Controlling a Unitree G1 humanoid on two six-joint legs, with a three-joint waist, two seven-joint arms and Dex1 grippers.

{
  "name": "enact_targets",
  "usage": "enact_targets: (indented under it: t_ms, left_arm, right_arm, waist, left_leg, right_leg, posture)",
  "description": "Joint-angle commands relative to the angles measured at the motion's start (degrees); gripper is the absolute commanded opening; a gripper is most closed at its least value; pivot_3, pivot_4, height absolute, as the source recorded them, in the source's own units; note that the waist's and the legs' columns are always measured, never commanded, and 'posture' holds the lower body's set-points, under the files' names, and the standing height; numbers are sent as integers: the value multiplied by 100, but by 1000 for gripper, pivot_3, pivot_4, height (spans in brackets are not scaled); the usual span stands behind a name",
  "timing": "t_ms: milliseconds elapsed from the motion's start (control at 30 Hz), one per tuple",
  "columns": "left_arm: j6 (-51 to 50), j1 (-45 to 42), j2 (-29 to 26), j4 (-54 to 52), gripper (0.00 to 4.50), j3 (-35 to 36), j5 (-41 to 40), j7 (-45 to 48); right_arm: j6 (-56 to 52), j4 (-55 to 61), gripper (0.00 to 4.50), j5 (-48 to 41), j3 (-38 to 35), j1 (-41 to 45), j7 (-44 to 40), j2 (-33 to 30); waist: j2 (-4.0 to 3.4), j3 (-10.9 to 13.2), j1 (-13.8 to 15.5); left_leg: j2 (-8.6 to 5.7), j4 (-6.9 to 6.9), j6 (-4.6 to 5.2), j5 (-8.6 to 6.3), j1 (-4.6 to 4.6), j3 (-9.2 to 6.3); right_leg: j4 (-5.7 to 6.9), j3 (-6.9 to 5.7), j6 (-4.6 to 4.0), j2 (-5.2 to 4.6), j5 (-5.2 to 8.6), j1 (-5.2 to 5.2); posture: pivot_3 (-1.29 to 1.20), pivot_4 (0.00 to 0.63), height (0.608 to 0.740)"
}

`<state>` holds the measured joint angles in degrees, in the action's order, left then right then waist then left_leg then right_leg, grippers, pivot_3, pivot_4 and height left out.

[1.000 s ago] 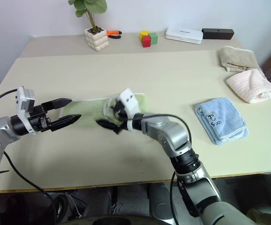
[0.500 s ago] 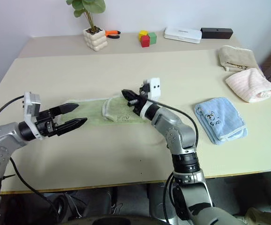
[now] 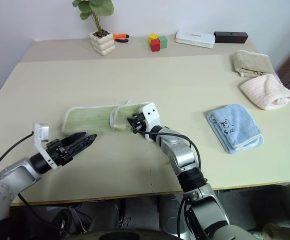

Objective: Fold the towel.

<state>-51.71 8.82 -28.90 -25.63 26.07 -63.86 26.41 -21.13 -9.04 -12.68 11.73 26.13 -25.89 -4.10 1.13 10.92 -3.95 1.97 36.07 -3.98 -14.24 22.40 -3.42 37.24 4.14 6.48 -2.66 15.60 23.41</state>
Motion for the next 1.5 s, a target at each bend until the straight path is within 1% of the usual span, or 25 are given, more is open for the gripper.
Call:
enact_targets:
  t_ms: [33,67,100,133,200,267,400,467,600,667,700,800,833,867,1067,1167,1200,1367,1400,1433,1500]
  left_arm:
    - [-42,198,127,-311,4500,366,-686,-594]
    - [-46,275,193,-308,4500,448,-1007,-831]
    - [-27,381,240,-332,4500,515,-1187,-966]
    - [34,494,285,-353,4500,557,-1245,-1026]
    - [101,654,320,-286,4500,555,-1211,-1154]
    - [160,707,338,-252,4500,517,-1232,-1224]
    - [370,563,563,-79,4500,464,-1291,-1653]
    - [477,459,721,36,4500,481,-1430,-1899]
    - [646,237,910,200,4500,470,-1524,-2439]
    - [737,59,1031,394,4500,546,-1936,-2814]
    - [784,-24,1079,482,4500,549,-2008,-3009]
    - [878,-211,1209,647,4500,437,-2062,-3391]
    - [940,-273,1299,693,4500,430,-2191,-3549]
    - [976,-328,1392,726,4500,402,-2341,-3669]
    - [1179,-658,1833,909,4500,81,-2539,-4225]
    - [1300,-938,1846,1131,3644,33,-2445,-4344]
    - [1341,-1054,1834,1192,3210,32,-2430,-4339]
    - [1299,-1358,1721,1282,619,-48,-2560,-4298]
    - [1293,-1384,1707,1281,162,-58,-2579,-4302]
    - [1298,-1411,1706,1266,74,-63,-2614,-4280]
    - [1275,-1549,1673,1087,74,-127,-2791,-4304]
  right_arm:
    - [-143,622,3350,-507,-382,186,-329,-36]
    - [-185,786,3791,-626,-460,201,-480,-135]
    - [-167,967,4330,-752,-569,208,-643,-260]
    - [-116,1146,4428,-964,-743,209,-835,-367]
    - [-130,1382,4428,-1296,-962,173,-1262,-660]
    - [-145,1466,4428,-1329,-989,132,-1582,-994]
    - [-294,1872,4428,-1478,-989,12,-2244,-1720]
    - [-455,2112,4428,-1642,-1046,-62,-2426,-1982]
    - [-481,2555,4428,-1591,-987,-272,-2759,-2523]
    - [-355,2657,4428,-1520,-1054,-336,-2907,-2783]
    - [-251,2672,4428,-1466,-1081,-363,-2996,-2912]
    - [-10,2627,4428,-1357,-1148,-385,-3119,-3149]
    - [14,2604,4428,-1351,-1156,-374,-3121,-3185]
    - [43,2575,4428,-1341,-1168,-355,-3092,-3185]
    - [266,2500,4428,-1152,-1091,-382,-2804,-2981]
    - [328,2454,4500,-1048,-1049,-361,-2653,-2884]
    - [348,2433,4500,-1024,-1045,-356,-2637,-2870]
    - [524,2208,4500,-840,-1073,-401,-2604,-2909]
    - [555,2164,4500,-805,-1086,-412,-2598,-2923]
    - [639,2098,4500,-724,-1098,-439,-2614,-2976]
    - [872,1852,4500,-720,-1400,-687,-3011,-3422]
  waist:
    - [-1,1,22]
    - [-1,1,24]
    - [-1,1,36]
    - [-1,1,47]
    - [-1,1,71]
    - [0,1,85]
    - [-1,2,133]
    - [-1,2,137]
    - [0,1,148]
    - [1,1,157]
    - [2,1,158]
    - [2,1,160]
    - [3,1,161]
    - [3,1,166]
    - [2,1,209]
    - [1,0,298]
    - [1,0,320]
    - [3,0,319]
    - [3,0,319]
    - [3,0,317]
    - [3,0,325]
  left_leg:
    - [-1,1,0,0,1,0]
    - [-1,3,0,0,3,-1]
    - [-2,4,0,0,4,0]
    - [-2,4,0,0,6,0]
    - [-3,4,-1,0,6,1]
    - [-4,3,-1,-1,4,0]
    - [-4,4,-1,0,4,4]
    - [-4,3,-1,0,4,4]
    - [-4,4,-1,0,5,4]
    - [-5,5,-1,0,5,3]
    - [-7,6,-1,0,6,4]
    - [-8,8,-1,0,5,3]
    - [-8,7,-1,0,4,3]
    - [-8,6,-1,0,4,3]
    - [-10,8,-2,0,3,2]
    - [-14,13,-2,0,2,3]
    - [-14,14,-2,0,3,3]
    - [-15,13,-3,1,8,2]
    - [-14,12,-3,1,8,1]
    - [-14,11,-3,1,7,1]
    - [-14,11,-3,1,7,1]
  right_leg:
    - [-1,0,0,0,0,0]
    - [-1,-1,0,-1,0,0]
    - [-3,-1,0,-3,0,-1]
    - [-4,-1,0,-4,0,-1]
    - [-7,-1,-1,-5,1,-2]
    - [-9,-1,-17,-3,10,-2]
    - [-14,0,-22,-3,12,-3]
    - [-15,1,-22,-3,12,-3]
    - [-16,1,-21,-2,12,-3]
    - [-18,0,-21,-2,12,-5]
    - [-19,1,-21,-5,12,-6]
    - [-22,1,-21,-5,12,-8]
    - [-21,1,-21,-4,12,-8]
    - [-21,1,-21,-4,12,-9]
    - [-22,1,-18,-4,10,-14]
    - [-25,1,-19,-7,11,-18]
    - [-27,1,-19,-7,11,-19]
    - [-34,1,-18,-7,10,-19]
    - [-33,1,-18,-7,10,-18]
    - [-33,1,-16,-6,9,-18]
    - [-33,1,-14,-6,8,-18]
  posture:
    - [0,150,740]
    - [0,150,740]
    - [0,150,740]
    - [0,150,740]
    - [0,150,740]
    - [0,150,740]
    - [0,150,740]
    - [0,150,740]
    - [0,150,740]
    - [0,150,740]
    - [0,150,740]
    - [0,150,740]
    - [0,150,740]
    - [0,150,740]
    - [0,150,740]
    - [0,150,740]
    - [0,150,740]
    - [0,150,740]
    - [0,150,740]
    - [0,150,740]
    - [0,150,740]
